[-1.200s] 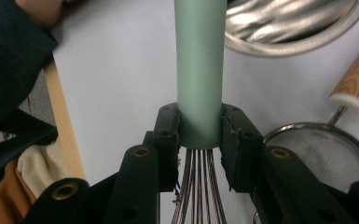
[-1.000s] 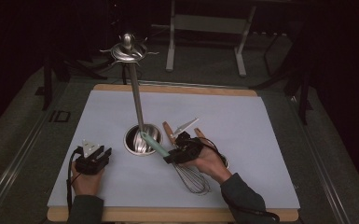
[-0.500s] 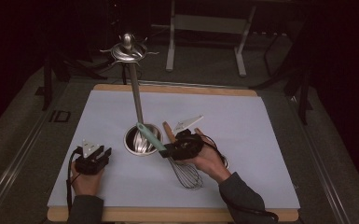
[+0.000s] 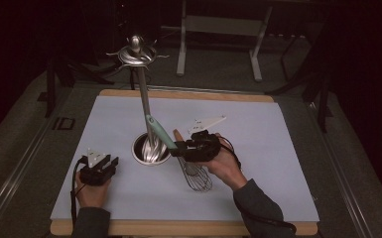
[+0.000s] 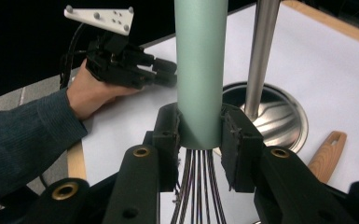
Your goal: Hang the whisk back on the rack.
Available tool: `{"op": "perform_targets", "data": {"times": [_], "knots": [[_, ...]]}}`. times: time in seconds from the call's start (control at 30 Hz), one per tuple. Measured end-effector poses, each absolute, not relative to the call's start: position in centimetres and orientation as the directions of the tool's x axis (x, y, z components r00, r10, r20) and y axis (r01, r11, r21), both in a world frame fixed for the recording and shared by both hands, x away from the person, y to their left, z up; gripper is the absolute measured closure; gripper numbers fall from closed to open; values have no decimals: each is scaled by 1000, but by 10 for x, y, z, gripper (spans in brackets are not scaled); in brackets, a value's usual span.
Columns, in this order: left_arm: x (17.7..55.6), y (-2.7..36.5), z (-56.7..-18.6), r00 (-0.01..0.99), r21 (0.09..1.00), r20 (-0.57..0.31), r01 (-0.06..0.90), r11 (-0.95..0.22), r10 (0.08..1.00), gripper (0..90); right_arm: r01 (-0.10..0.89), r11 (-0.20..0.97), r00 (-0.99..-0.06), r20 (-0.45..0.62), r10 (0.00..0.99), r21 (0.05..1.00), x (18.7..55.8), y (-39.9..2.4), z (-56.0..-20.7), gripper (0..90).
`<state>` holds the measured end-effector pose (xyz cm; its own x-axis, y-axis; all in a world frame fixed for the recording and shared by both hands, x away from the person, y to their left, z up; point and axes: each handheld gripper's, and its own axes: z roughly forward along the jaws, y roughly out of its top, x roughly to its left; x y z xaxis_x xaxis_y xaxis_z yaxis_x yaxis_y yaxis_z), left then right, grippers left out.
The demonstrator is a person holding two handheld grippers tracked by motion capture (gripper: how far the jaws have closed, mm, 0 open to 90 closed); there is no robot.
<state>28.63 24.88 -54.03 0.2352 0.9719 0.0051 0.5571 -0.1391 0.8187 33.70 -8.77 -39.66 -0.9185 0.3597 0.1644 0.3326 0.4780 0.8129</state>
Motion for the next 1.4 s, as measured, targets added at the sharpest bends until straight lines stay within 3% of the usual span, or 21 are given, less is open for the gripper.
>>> {"op": "perform_targets", "data": {"times": [1.0,1.4], "knots": [[286,249,-540,236,819,6,557,-140,972,659,181,369,-924,29,381,912,339,-104,-344,693],[287,249,-540,236,818,5,557,-139,972,659,64,326,-938,-54,341,943,344,-110,-325,693]]}}
